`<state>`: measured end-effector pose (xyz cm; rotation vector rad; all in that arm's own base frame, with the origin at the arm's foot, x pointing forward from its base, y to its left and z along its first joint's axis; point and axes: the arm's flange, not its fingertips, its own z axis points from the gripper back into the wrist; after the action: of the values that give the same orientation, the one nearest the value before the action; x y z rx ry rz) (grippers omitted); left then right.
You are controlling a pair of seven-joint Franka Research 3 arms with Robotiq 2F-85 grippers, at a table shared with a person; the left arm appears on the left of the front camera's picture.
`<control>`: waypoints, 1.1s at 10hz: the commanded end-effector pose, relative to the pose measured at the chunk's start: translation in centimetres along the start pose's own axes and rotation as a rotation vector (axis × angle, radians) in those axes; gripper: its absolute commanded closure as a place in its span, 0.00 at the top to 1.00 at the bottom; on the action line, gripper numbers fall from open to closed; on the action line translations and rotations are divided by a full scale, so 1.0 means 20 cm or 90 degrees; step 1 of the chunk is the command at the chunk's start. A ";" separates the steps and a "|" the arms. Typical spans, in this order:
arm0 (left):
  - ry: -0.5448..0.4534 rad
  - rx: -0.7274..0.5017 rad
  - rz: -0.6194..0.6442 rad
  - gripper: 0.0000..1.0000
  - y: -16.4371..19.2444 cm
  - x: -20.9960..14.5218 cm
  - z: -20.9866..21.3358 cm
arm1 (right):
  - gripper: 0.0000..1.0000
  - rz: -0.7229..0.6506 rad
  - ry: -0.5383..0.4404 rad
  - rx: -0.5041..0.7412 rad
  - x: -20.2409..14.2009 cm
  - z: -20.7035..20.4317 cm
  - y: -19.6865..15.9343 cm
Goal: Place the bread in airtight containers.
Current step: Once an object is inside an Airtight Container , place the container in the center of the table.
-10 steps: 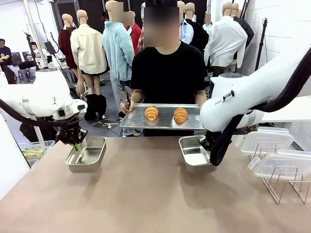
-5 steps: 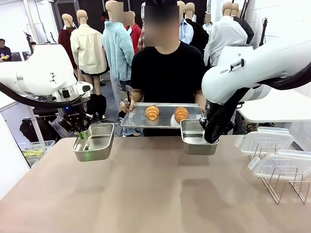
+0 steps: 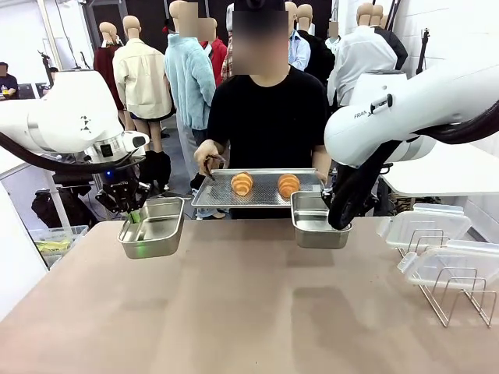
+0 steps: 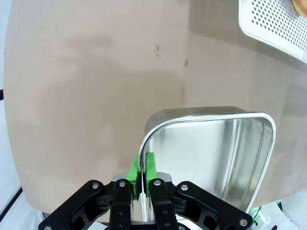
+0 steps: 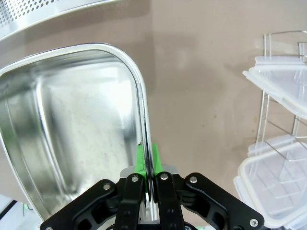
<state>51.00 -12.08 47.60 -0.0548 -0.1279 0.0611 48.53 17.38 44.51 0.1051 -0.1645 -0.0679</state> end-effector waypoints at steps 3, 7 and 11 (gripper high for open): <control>-0.004 0.007 -0.004 0.00 0.00 0.00 0.01 | 0.00 0.004 -0.002 0.002 0.00 0.01 0.00; -0.004 0.007 -0.004 0.00 0.00 0.00 0.01 | 0.00 0.004 -0.002 0.002 0.00 0.01 0.00; -0.004 0.007 -0.004 0.00 0.00 0.00 0.01 | 0.00 0.004 -0.002 0.002 0.00 0.01 0.00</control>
<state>51.00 -12.07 47.60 -0.0545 -0.1280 0.0610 48.53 17.38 44.50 0.1050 -0.1643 -0.0677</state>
